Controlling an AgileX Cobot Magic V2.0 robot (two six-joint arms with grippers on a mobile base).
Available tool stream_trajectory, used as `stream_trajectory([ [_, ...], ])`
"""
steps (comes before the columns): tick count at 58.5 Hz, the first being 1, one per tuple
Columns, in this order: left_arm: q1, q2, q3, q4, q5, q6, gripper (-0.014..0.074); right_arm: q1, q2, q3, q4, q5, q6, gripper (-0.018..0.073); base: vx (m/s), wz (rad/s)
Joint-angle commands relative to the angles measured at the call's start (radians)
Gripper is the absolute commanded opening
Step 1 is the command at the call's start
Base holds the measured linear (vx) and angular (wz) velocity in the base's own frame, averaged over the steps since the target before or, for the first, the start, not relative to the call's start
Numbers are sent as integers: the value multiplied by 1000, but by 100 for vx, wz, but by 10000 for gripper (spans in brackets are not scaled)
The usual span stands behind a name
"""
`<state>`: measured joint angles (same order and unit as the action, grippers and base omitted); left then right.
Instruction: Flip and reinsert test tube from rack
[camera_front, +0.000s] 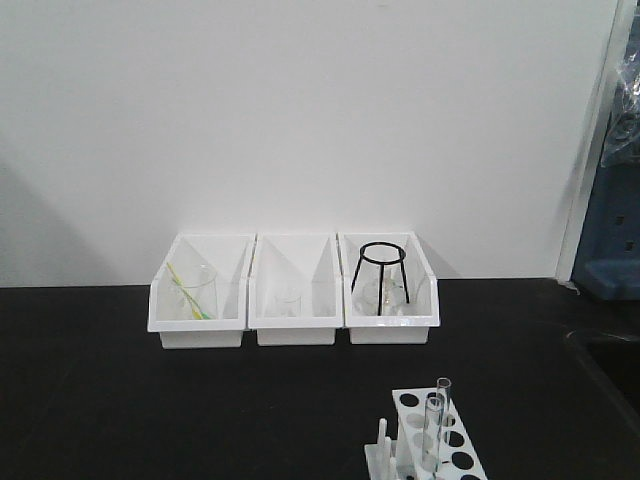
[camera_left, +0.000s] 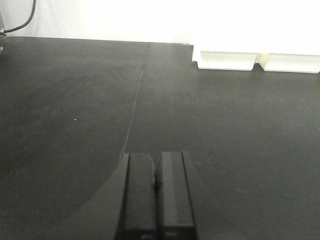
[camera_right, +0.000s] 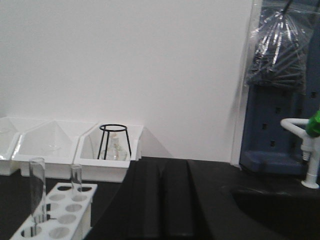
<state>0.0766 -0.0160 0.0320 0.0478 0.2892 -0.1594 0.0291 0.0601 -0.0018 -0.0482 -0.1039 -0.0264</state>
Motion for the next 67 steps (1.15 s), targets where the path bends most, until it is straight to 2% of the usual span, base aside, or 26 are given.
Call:
stream_trajectory([
  [1,-7,-11,0,-4,-87,0,-6,-19,-58,29,-10,-52,-8,-13,0,0],
  [5,-7,-11,0,-4,-87,0,-6,-19,-85,33,-16,31,-8,-13,0,0],
  [14,-7,-11,0,-4,-87,0,-6,-17,-82,33,-16,120,-8,-13,0,0],
  [67,-7,-11,0,-4,-87,0,-6,-17,-81,33,-16,123,-8,-12,0,0],
])
